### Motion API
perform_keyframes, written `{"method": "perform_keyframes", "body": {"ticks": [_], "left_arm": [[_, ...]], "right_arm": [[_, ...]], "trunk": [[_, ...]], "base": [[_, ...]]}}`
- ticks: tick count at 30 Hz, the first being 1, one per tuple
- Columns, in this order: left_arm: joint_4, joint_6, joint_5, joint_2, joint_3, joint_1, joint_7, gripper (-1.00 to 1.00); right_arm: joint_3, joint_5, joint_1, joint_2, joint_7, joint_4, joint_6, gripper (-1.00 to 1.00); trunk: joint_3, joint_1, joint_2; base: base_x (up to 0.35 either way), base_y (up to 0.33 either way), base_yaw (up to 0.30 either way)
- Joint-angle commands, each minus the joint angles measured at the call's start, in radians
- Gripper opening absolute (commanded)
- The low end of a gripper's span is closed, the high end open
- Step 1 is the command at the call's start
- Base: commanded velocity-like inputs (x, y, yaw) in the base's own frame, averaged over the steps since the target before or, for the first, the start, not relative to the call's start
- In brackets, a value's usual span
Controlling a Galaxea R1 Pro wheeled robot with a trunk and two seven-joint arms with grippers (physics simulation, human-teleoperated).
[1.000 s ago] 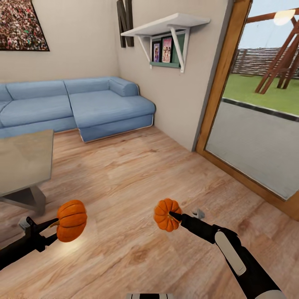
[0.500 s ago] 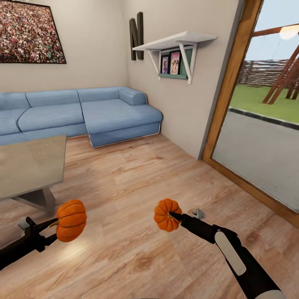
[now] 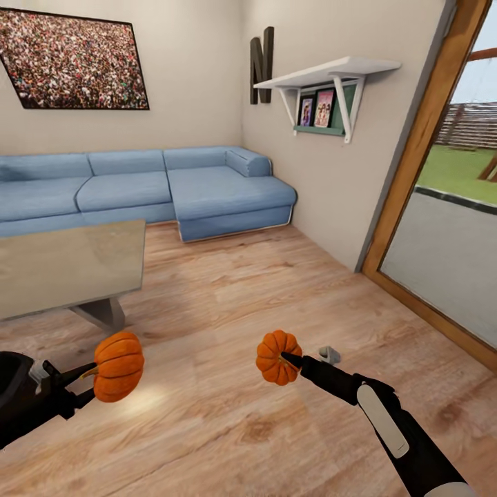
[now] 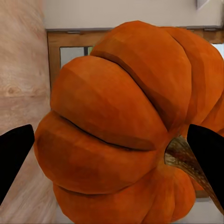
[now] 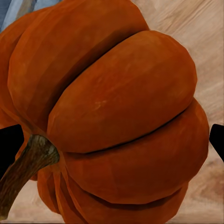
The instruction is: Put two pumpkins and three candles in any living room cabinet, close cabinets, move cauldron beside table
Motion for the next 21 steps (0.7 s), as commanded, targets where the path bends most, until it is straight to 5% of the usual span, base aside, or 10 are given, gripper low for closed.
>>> {"method": "perform_keyframes", "body": {"ticks": [1,21], "left_arm": [[0.003,0.009,0.007,0.001,-0.005,-0.002,-0.004,-1.00],[0.011,0.009,0.009,0.001,-0.006,-0.002,-0.003,-1.00]], "right_arm": [[0.001,-0.005,0.000,-0.001,-0.003,-0.001,0.004,-1.00],[0.001,-0.006,0.000,-0.001,-0.002,-0.003,0.004,-1.00]], "trunk": [[0.000,-0.001,0.000],[0.015,-0.001,0.000]], "base": [[-0.210,0.096,0.237],[-0.101,0.058,0.237]]}}
